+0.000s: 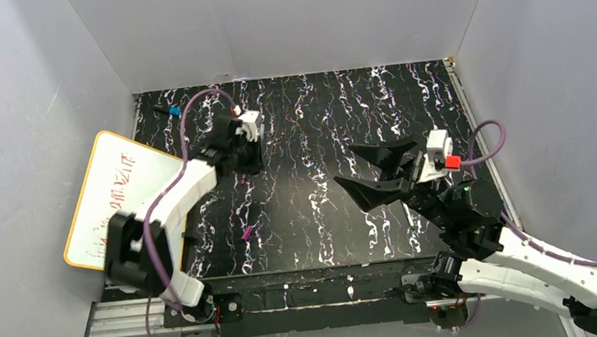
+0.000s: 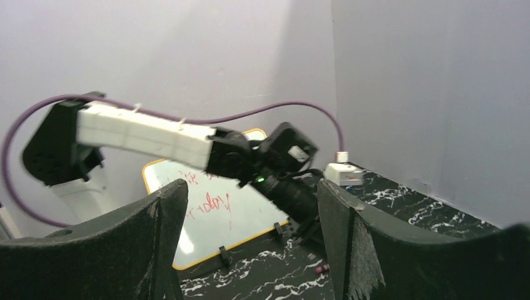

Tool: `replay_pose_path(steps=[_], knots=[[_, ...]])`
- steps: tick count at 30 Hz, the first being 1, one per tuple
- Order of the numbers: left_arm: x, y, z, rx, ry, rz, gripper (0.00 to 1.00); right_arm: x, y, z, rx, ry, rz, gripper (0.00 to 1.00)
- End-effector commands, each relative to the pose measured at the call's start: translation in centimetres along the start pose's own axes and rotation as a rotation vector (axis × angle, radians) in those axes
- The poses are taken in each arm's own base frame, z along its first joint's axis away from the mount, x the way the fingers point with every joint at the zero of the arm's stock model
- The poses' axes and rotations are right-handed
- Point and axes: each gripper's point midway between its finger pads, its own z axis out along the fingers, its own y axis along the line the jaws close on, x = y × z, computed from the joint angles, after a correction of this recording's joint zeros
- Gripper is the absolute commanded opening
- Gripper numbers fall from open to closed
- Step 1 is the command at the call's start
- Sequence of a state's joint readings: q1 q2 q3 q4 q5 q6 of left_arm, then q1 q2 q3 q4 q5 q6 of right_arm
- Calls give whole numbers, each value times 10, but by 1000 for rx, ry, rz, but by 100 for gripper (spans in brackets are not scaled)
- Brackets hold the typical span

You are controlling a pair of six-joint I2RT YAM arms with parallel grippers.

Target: Insert the pens into the pen caps

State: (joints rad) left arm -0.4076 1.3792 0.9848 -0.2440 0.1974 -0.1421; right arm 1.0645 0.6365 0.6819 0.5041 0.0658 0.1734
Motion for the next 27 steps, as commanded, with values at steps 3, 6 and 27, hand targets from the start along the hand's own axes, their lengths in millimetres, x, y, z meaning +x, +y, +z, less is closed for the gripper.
replay_pose_path(steps=[3, 6, 27], knots=[[9, 48, 50, -231, 306, -39, 0, 21, -14, -28, 75, 59, 8, 83], [8, 66, 67, -320, 353, -39, 0, 19, -14, -39, 79, 60, 28, 83], [42, 91, 80, -480, 489, -28, 26, 4, -21, -77, 126, 36, 8, 85]])
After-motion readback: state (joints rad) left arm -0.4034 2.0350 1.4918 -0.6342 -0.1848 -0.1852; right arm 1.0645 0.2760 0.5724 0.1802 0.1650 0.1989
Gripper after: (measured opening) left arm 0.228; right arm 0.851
